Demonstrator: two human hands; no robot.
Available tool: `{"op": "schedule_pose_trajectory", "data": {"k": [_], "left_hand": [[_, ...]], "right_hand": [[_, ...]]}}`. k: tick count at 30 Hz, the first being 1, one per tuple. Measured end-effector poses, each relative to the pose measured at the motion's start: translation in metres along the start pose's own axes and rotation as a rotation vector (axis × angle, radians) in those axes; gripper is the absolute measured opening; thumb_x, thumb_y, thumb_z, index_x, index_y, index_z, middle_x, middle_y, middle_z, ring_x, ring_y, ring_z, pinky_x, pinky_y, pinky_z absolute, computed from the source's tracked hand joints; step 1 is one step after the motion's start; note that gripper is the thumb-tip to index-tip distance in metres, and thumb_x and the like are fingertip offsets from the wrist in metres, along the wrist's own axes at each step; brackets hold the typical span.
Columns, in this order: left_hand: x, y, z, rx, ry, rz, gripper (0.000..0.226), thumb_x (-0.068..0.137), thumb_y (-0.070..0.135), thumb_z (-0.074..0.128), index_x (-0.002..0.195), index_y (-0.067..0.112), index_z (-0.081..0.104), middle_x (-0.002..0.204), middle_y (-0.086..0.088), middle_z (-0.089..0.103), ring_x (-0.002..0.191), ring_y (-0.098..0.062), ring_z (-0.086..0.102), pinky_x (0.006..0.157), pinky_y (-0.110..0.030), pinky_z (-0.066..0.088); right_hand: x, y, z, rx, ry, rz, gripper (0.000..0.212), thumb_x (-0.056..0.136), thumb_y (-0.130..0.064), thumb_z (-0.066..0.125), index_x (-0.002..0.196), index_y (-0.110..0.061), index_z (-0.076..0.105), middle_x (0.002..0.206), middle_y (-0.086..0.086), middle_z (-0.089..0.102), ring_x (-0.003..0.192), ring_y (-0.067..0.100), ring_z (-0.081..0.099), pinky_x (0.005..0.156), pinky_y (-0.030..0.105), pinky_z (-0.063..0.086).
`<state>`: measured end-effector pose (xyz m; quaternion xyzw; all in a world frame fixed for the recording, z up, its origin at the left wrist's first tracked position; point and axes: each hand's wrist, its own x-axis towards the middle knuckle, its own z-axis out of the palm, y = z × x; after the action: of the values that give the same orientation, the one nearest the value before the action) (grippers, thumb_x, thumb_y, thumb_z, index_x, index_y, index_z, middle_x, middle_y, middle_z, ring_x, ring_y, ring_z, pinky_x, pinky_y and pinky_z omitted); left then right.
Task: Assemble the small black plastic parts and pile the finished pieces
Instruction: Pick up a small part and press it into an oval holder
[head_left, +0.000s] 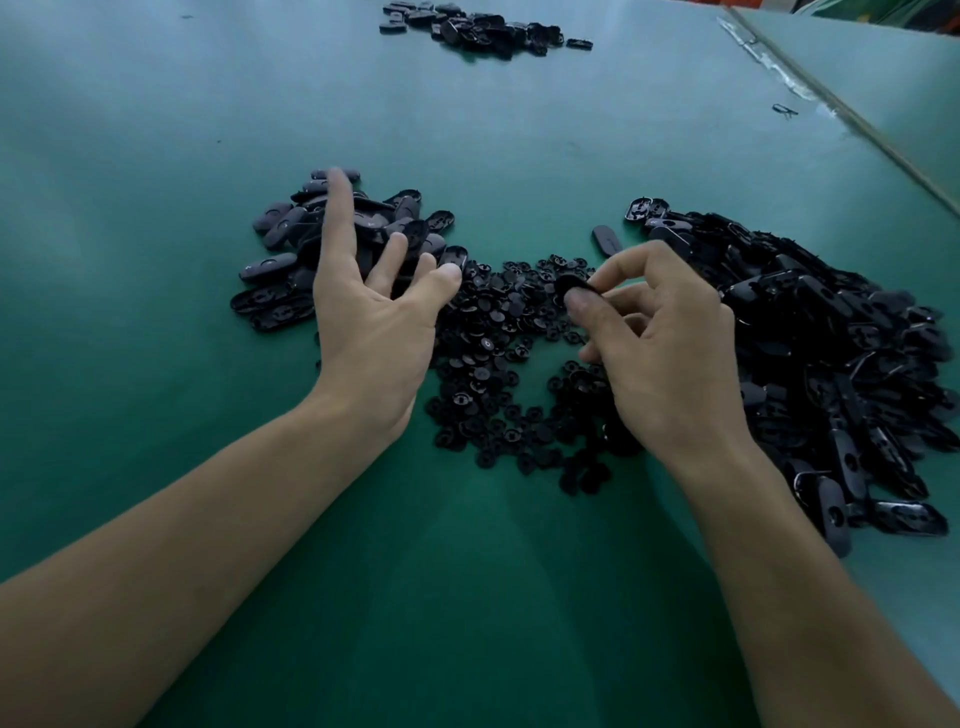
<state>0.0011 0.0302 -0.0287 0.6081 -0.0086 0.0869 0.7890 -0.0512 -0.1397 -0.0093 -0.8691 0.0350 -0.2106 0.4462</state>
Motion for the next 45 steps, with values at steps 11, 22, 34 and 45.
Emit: {"op": "schedule_pose_trajectory", "data": {"k": [11, 22, 34, 45], "left_hand": [[-0.013, 0.002, 0.005, 0.135, -0.243, 0.118, 0.013, 0.094, 0.022, 0.064, 0.092, 0.013, 0.073, 0.07, 0.001, 0.071, 0.061, -0.014, 0.068, 0.056, -0.025, 0.056], [-0.01, 0.002, 0.003, 0.04, -0.277, 0.054, 0.012, 0.092, 0.0, 0.067, 0.096, 0.01, 0.071, 0.076, -0.002, 0.075, 0.065, -0.013, 0.071, 0.061, -0.021, 0.056], [-0.009, 0.002, 0.004, 0.003, -0.219, 0.029, 0.013, 0.094, -0.002, 0.064, 0.095, 0.009, 0.071, 0.071, -0.001, 0.074, 0.065, -0.012, 0.071, 0.061, -0.019, 0.056], [-0.009, 0.002, 0.004, -0.003, -0.218, -0.005, 0.014, 0.094, -0.005, 0.063, 0.097, 0.007, 0.069, 0.075, -0.003, 0.075, 0.071, -0.016, 0.074, 0.064, -0.02, 0.057]], "right_hand": [[-0.005, -0.007, 0.012, 0.259, -0.025, -0.111, 0.016, 0.083, -0.019, 0.081, 0.09, -0.032, 0.076, 0.071, -0.007, 0.071, 0.062, 0.017, 0.064, 0.06, 0.032, 0.053], [-0.002, 0.001, 0.012, 0.03, -0.068, -0.146, 0.049, 0.084, -0.006, 0.075, 0.125, -0.033, 0.069, 0.099, -0.015, 0.072, 0.081, -0.001, 0.065, 0.073, 0.01, 0.046], [-0.005, -0.001, 0.012, -0.401, -0.252, -0.062, 0.02, 0.096, -0.028, 0.064, 0.113, -0.028, 0.075, 0.108, -0.005, 0.059, 0.111, 0.015, 0.051, 0.097, 0.033, 0.045], [-0.003, -0.003, 0.016, -0.387, -0.184, -0.083, 0.016, 0.104, -0.024, 0.052, 0.097, -0.019, 0.065, 0.094, -0.004, 0.059, 0.094, 0.017, 0.054, 0.079, 0.029, 0.041]]}}
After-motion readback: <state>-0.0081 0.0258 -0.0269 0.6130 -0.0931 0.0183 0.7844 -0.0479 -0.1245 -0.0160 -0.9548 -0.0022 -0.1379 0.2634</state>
